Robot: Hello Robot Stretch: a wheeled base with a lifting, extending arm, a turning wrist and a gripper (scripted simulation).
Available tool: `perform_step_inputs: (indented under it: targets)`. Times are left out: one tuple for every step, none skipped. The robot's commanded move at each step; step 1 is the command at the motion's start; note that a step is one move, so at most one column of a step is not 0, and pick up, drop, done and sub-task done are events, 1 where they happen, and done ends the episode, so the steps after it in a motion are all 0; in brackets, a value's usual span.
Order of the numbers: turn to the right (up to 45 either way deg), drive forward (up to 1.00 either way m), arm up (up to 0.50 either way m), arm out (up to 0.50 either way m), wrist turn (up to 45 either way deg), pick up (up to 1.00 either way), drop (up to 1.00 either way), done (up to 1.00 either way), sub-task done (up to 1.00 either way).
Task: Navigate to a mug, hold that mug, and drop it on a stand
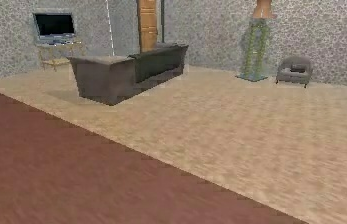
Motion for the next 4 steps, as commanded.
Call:
perform_step_inputs:
  targets:
    - [-45.0, 0.00, 0.00, 0.00, 0.0, 0.00, 0.00, 0.00, 0.00]
    - [-30.0, 0.00, 0.00, 0.00, 0.0, 0.00, 0.00, 0.00, 0.00]
    - [-3.0, 0.00, 0.00, 0.00, 0.0, 0.00, 0.00, 0.00, 0.00]
    - [45.0, 0.00, 0.00, 0.00, 0.0, 0.00, 0.00, 0.00, 0.00]
